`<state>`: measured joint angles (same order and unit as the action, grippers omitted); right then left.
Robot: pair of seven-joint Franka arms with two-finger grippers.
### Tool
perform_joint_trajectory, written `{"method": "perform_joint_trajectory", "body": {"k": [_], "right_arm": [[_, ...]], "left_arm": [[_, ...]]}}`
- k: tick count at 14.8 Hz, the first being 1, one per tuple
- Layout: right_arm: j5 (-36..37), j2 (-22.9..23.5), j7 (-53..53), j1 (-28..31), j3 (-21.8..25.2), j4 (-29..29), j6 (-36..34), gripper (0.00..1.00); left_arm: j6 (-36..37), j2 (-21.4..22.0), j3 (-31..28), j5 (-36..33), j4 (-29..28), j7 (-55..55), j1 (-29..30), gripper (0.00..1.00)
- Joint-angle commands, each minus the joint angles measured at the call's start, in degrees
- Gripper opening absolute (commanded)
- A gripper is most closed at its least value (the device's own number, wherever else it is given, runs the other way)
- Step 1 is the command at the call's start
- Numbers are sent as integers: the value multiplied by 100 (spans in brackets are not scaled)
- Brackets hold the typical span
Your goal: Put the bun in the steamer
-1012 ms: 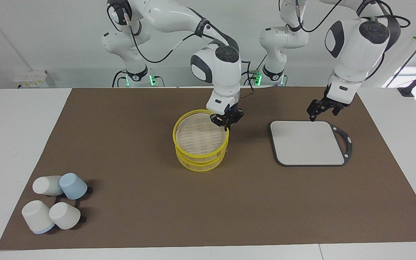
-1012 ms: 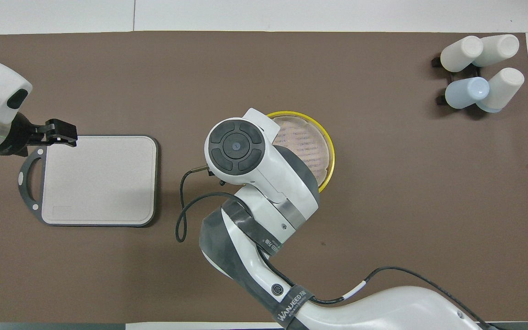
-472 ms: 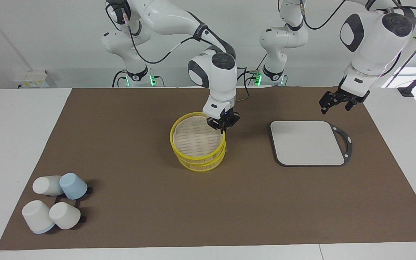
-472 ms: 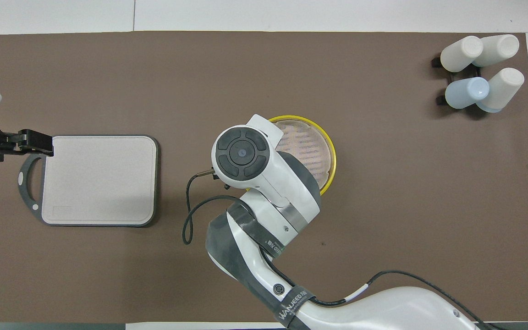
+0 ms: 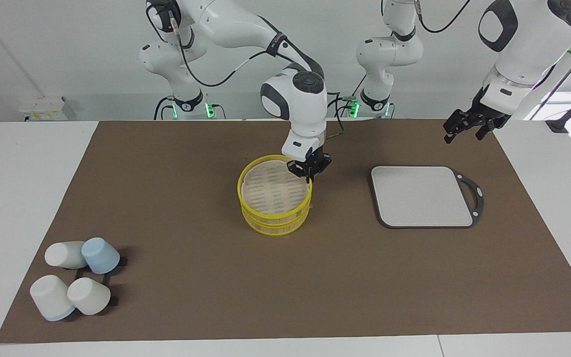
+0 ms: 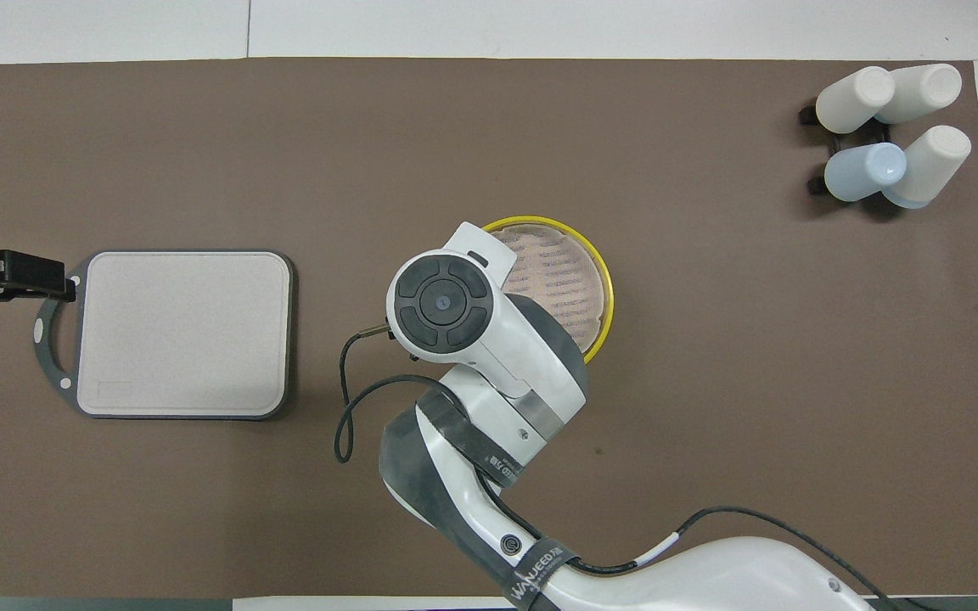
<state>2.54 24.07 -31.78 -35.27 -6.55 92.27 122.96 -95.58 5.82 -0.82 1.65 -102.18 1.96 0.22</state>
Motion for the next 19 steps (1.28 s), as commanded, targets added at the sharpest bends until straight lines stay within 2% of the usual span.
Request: {"method": "perform_joint_trajectory", "body": {"k": [1, 2, 4, 5, 7, 9, 10, 13, 14, 15, 19], "right_arm": [[18, -254, -100, 20, -31, 431, 324, 0], [18, -280, -117, 12, -31, 484, 351, 2], [18, -280, -118, 3, -31, 485, 325, 24], [18, -280, -118, 12, -31, 485, 307, 40], [18, -280, -118, 3, -31, 450, 272, 51], [18, -280, -109, 47, -31, 388, 220, 53], [18, -280, -100, 64, -31, 336, 132, 58], [27, -324, -30, 248, -5, 37, -403, 62], [27, -411, -30, 388, -5, 2, -570, 73], [27, -551, -30, 555, -5, 1, -772, 100], [-69, -1289, 285, 1468, -13, 28, -2028, 100]], "left_arm": [[136, 104, -216, 64, -12, -29, -311, 100], [101, 86, -217, 64, -4, 6, -329, 100], [57, 16, -278, 81, 58, 50, -469, 100], [66, 7, -339, 81, 162, 51, -522, 100], [57, 16, -349, 46, 163, -116, -558, 100], [83, 16, -349, 29, 163, -300, -549, 100], [83, 16, -357, 20, 163, -362, -549, 100], [92, 16, -357, -112, 163, -371, -558, 100], [92, 16, -357, -121, 163, -371, -558, 100], [83, 16, -349, -191, 172, -371, -558, 100], [83, 33, -322, -314, 155, -380, -540, 100]]}}
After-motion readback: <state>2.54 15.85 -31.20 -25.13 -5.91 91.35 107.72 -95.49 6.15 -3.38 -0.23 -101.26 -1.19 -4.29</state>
